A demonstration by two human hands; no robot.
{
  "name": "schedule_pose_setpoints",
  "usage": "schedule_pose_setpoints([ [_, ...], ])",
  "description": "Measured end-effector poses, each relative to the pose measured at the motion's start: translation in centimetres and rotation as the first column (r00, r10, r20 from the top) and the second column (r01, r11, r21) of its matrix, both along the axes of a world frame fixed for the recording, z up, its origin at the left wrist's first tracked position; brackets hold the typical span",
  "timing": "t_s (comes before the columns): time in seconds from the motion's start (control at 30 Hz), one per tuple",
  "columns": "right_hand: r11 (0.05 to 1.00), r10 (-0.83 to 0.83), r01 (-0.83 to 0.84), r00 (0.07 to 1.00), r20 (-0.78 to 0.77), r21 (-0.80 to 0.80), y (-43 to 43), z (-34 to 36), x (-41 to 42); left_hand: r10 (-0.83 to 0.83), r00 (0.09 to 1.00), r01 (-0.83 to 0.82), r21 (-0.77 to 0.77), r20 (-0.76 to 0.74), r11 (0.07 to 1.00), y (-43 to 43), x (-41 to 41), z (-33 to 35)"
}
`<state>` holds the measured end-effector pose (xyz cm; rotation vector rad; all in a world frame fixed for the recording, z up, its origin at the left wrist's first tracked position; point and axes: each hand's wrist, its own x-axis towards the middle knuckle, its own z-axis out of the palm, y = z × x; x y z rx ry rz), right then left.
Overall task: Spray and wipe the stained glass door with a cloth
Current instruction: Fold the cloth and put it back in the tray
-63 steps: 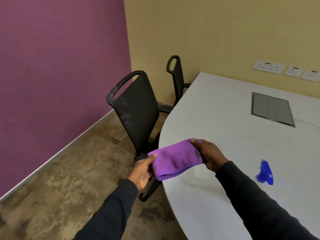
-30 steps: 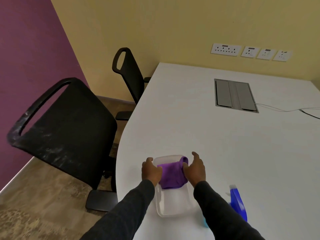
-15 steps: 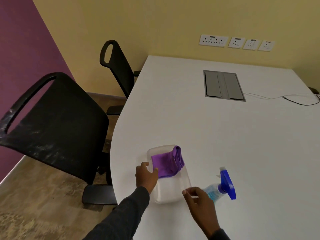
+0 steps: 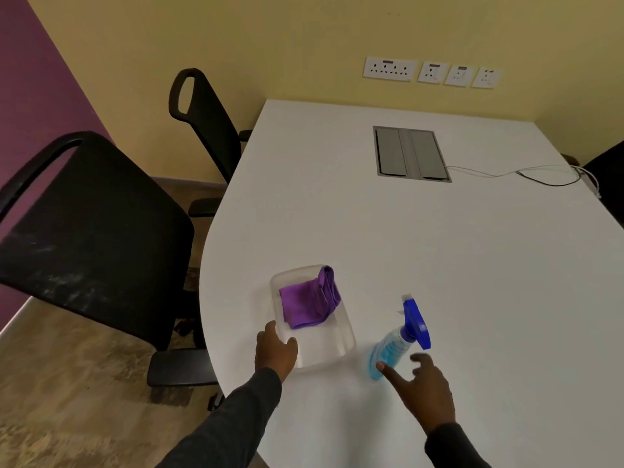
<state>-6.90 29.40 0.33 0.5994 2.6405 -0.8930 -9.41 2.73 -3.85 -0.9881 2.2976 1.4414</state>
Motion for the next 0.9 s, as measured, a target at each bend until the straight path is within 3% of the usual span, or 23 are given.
schedule_pose_setpoints([
  [0.17,0.973,-0.066,0.011,0.97,-0.232,-0.232,-0.4,-0.3,-0.7,-0.01,1.0,0.01,0.01,0.02,1.0,-0.1,0.4,-0.1],
  [0.47,0.949,-0.026,-0.066,0.958,-0.284,-0.308,0.0,0.9,-2.8,-0.027,0.998,0.025,0.047,0.05,0.999,-0.2,1.3,-0.8],
  [0.6,0.949,-0.021,-0.102,0.923,-0.383,-0.299,0.1,3.8,-3.4,-0.015,0.999,0.012,0.054,0.052,0.998,-0.1,1.4,-0.7],
  [0.7,0.955,0.043,-0.193,0.843,-0.537,-0.226,-0.5,7.4,-3.5,-0.01,0.998,0.007,0.057,0.055,0.998,0.0,1.5,-0.7],
  [0.8,0.955,0.121,-0.275,0.704,-0.7,-0.111,-1.8,10.4,-3.3,0.006,0.999,-0.009,0.065,0.047,0.998,-0.1,1.7,-1.0],
  [0.9,0.944,0.138,-0.319,0.624,-0.769,-0.089,-3.6,11.6,-3.2,0.016,0.999,-0.02,0.083,0.047,0.996,-0.2,1.8,-1.2],
])
